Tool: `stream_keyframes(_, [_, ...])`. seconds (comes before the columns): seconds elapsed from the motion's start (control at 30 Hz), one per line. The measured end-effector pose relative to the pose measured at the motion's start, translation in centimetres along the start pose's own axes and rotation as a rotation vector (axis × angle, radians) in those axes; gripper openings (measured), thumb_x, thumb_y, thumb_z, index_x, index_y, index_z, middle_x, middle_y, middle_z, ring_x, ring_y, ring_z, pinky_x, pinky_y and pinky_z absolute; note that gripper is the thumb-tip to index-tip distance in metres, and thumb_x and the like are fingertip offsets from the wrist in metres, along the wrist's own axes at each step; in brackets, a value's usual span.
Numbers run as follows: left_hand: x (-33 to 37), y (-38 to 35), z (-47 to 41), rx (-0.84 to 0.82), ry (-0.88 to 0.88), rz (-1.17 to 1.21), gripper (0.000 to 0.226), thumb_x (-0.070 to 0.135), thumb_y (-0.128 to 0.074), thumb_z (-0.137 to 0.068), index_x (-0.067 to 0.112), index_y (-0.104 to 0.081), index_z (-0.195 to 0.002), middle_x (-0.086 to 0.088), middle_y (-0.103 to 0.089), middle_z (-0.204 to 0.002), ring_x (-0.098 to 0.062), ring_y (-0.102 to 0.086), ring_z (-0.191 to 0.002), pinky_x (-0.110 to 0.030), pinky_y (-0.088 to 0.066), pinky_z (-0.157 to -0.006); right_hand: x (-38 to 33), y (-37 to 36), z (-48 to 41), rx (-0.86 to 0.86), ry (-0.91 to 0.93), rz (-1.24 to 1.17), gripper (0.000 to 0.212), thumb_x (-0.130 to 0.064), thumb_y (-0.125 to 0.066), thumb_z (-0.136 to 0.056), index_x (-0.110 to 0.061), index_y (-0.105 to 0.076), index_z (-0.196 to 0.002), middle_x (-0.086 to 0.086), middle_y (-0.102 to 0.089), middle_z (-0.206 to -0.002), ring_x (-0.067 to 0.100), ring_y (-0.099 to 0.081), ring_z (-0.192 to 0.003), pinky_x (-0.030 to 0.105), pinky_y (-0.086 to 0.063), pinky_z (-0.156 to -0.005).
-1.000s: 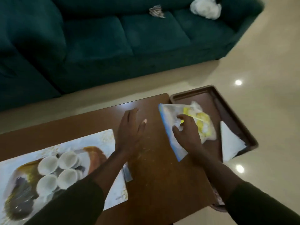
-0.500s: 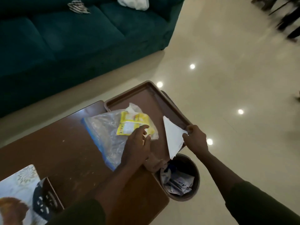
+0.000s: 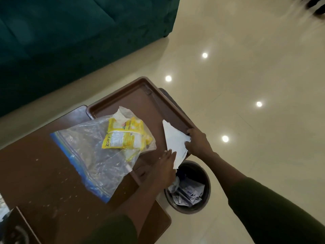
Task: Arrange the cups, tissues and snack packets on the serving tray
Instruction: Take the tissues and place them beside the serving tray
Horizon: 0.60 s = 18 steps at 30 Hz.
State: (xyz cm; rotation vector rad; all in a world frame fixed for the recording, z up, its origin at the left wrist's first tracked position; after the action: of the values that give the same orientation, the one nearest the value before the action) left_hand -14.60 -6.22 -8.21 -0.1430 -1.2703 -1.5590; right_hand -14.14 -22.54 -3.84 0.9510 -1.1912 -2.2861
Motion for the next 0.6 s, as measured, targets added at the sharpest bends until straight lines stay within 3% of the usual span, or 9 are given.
stream_keyframes(0.07, [-0.1, -0.4, -0.5, -0.01, 0.004, -0.12, 0.065, 0.022, -0.052, -0.094, 0.011, -0.024, -0.152, -0.011, -0.023, -0.163, -0.027, -0.018, -0.151, -0.042, -0.028, -0.117, 0.0, -0.7, -0.7, -0.029, 0.008, 0.088, 0.043, -0.014, -0.064, -0.081, -0.004, -0.056, -0.122, 0.013, -0.058, -0.128, 0.03, -0.056, -0.116, 0.034, -0.049, -0.096])
stream_keyframes(0.17, [-0.5, -0.6, -0.7, -0.049, 0.035, -0.227, 0.061, 0.03, -0.048, -0.096, 0.01, -0.027, -0.15, -0.012, -0.028, -0.16, -0.026, -0.02, -0.151, -0.044, -0.024, -0.118, -0.1, -1.4, -1.5, -0.064, -0.017, 0.173, 0.046, -0.019, -0.066, -0.078, -0.005, -0.052, -0.12, 0.013, -0.056, -0.127, 0.027, -0.057, -0.111, 0.029, -0.047, -0.086])
stream_keyframes(0.3, [-0.8, -0.9, -0.5, -0.111, 0.026, -0.347, 0.062, 0.032, -0.039, -0.099, 0.009, -0.018, -0.153, -0.012, -0.02, -0.163, -0.026, -0.014, -0.152, -0.047, -0.017, -0.121, -0.5, -2.2, -2.0, -0.112, -0.066, 0.236, 0.056, -0.024, -0.067, -0.078, -0.005, -0.043, -0.126, 0.013, -0.055, -0.125, 0.028, -0.057, -0.11, 0.035, -0.05, -0.09])
stream_keyframes(0.47, [-0.3, -1.0, -0.1, -0.102, 0.001, -0.442, 0.064, 0.034, -0.036, -0.1, 0.008, -0.015, -0.154, -0.015, -0.016, -0.164, -0.027, -0.012, -0.153, -0.049, -0.013, -0.122, -0.6, -2.9, -2.2, -0.147, -0.066, 0.263, 0.076, -0.031, -0.07, -0.078, 0.0, -0.032, -0.136, 0.012, -0.063, -0.116, 0.028, -0.065, -0.099, 0.034, -0.055, -0.078])
stream_keyframes(0.6, [-0.3, -1.1, 0.3, -0.113, 0.017, -0.46, 0.068, 0.037, -0.037, -0.1, 0.008, -0.01, -0.155, -0.014, -0.012, -0.165, -0.026, -0.008, -0.154, -0.052, -0.01, -0.122, -0.6, -3.6, -2.3, -0.194, -0.035, 0.31, 0.067, -0.051, -0.073, -0.073, -0.006, -0.054, -0.119, 0.005, -0.066, -0.097, 0.023, -0.065, -0.088, 0.033, -0.055, -0.082])
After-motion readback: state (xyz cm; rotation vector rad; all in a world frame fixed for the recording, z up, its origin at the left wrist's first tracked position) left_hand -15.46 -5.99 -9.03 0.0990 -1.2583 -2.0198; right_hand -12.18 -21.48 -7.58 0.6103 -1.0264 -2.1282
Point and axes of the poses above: each hand's wrist, its own z-axis away from the middle knuckle, its own y-axis out of the back of the hand, x = y × z, the point moved 5 cm from there along -z, towards the middle knuckle
